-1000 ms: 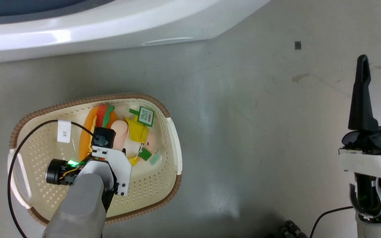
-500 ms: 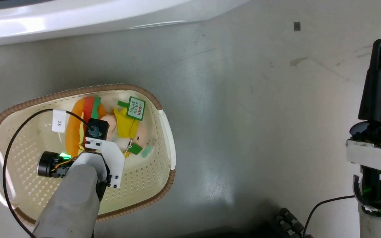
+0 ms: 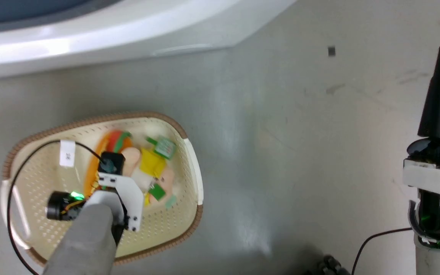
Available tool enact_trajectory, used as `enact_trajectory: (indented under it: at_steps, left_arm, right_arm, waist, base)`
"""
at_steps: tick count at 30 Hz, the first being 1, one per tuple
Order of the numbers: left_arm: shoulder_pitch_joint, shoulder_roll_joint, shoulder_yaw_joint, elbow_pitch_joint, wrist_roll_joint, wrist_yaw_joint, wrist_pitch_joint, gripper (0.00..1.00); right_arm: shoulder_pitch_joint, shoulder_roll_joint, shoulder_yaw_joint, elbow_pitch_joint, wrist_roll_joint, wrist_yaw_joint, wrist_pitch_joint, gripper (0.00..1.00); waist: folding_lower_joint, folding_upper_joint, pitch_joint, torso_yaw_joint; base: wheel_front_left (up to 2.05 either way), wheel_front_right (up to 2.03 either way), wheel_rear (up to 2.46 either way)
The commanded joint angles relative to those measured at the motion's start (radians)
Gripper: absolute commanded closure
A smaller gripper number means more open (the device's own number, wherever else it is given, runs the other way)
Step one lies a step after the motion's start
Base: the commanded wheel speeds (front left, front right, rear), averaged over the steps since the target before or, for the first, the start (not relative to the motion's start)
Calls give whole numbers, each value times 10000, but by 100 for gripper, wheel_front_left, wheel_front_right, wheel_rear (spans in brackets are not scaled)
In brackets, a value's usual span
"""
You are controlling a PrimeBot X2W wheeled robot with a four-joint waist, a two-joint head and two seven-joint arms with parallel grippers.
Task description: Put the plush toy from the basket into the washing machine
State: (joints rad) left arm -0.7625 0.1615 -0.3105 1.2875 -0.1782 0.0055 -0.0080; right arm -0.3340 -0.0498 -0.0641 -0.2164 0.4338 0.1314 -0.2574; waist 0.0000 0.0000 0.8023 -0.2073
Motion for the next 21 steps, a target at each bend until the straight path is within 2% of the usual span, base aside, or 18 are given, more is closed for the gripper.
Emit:
enact_trajectory:
  at_steps: [1,13,21]
  left_arm:
    - [205,-113,-18,32,-82,-105,-213,100]
    - [1223,-824,-507,32,-142,-655,-1288,100]
    - [2076,-1028,-843,14,-191,-795,-2201,100]
  right_arm:
    - [130,-4,-15,75,-45,-7,-44,0]
    - [1216,-4,-30,451,-541,-7,-44,0]
    - [2158,-4,-28,625,-689,-7,-44,0]
  waist:
    - [0,0,-715,239]
    - [0,0,-3136,1209]
    - [0,0,-4645,1709]
  base:
    - [0,0,0]
    - [0,0,0]
    - [0,0,0]
